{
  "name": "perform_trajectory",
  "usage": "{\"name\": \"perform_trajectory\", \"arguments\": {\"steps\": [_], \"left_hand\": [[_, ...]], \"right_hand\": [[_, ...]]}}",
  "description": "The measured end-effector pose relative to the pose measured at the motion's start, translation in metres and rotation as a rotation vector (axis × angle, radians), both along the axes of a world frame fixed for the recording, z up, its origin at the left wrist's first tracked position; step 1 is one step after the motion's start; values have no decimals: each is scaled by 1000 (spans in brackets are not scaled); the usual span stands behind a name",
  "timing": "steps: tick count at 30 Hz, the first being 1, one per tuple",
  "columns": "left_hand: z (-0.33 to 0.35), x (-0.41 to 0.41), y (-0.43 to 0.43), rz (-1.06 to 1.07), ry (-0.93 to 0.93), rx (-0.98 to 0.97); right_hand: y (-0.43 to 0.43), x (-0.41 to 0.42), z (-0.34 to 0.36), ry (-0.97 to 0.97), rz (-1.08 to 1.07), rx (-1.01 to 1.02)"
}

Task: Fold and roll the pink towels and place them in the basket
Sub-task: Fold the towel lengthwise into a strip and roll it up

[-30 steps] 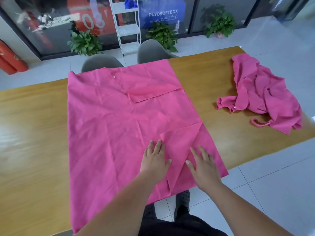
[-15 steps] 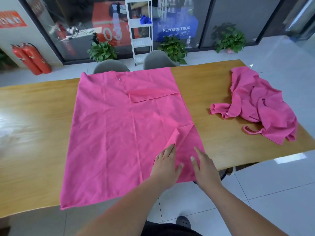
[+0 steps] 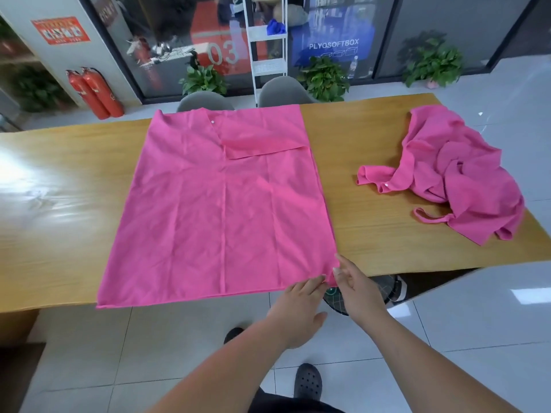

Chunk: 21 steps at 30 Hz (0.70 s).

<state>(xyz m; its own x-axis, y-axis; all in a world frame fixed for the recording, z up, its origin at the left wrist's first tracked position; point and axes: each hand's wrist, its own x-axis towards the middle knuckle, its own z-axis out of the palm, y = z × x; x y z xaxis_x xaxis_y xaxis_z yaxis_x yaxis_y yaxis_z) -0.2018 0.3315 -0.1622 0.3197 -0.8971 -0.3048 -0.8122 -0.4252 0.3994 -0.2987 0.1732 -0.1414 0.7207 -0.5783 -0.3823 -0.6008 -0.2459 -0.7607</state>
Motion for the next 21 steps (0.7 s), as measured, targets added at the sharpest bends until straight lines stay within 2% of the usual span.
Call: {"name": "perform_trajectory", "arguments": {"steps": [7, 14, 16, 19, 21], "left_hand": [[-9, 6, 51, 170, -139, 51], [-19, 28, 96, 164, -263, 180], [-22, 31, 104, 144, -301, 203], [-28, 35, 116, 164, -377, 172], [-35, 38, 124, 181, -470, 114]], "right_hand": [[-9, 0, -20, 73, 92, -134], [-9, 5, -23, 74, -53, -152], [-7, 13, -18, -19, -179, -43], [-6, 22, -7, -311, -383, 213], [-8, 18, -7, -372, -445, 259]]}}
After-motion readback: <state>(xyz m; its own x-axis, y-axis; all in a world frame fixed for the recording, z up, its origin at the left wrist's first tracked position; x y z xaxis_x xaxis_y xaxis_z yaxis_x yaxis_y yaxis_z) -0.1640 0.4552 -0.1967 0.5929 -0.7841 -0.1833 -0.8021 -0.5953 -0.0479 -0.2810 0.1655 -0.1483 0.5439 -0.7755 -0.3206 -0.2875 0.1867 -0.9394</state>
